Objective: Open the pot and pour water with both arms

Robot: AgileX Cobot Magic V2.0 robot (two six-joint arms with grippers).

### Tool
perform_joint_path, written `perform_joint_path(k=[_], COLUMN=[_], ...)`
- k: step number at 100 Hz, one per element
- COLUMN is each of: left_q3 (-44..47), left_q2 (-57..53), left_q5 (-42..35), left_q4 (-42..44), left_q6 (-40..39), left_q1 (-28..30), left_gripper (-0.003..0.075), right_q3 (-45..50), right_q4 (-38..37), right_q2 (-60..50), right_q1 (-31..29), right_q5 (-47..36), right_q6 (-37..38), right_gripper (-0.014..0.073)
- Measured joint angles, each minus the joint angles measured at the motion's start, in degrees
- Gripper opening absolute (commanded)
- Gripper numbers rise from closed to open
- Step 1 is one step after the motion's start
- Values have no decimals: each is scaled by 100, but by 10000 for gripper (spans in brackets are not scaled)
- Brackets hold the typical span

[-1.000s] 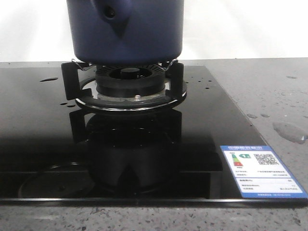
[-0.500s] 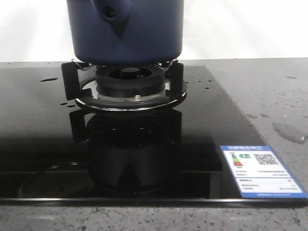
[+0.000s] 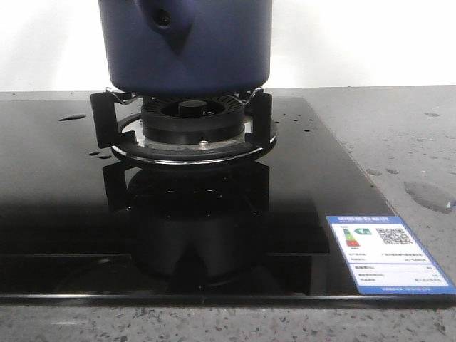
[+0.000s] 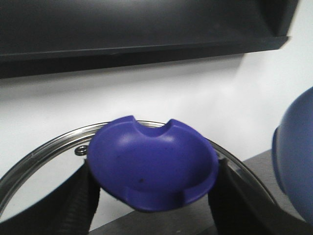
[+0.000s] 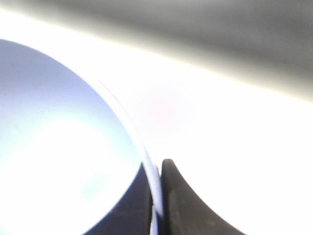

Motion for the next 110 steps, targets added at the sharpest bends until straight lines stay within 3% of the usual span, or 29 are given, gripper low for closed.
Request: perform_joint_path(k=[23,37,53,74,110], left_q3=[-11,-11,-11,-11,-11], left_q2=[0,0,0,0,0], left_q5=[126,126,148,148,148], left_q4=[-9,-9,-9,-9,-9], left_q6=[0,0,0,0,0], left_q1=[-560,-829,-995,-995,-995], left_gripper=[354,354,354,354,354], right_q3=[-685,-489,178,914,1236], right_q4=[-261,-589,-625,-653,-779], right_q2=[-25,81,183,183,183], right_q1=[-1612,-2418,-2846,-2905,-2905], right_q5=[3713,5019,5208,4850,4493], right_q6=[1403,1776,1831,1831,1820], right_gripper=[-46,-46,-46,-46,-46])
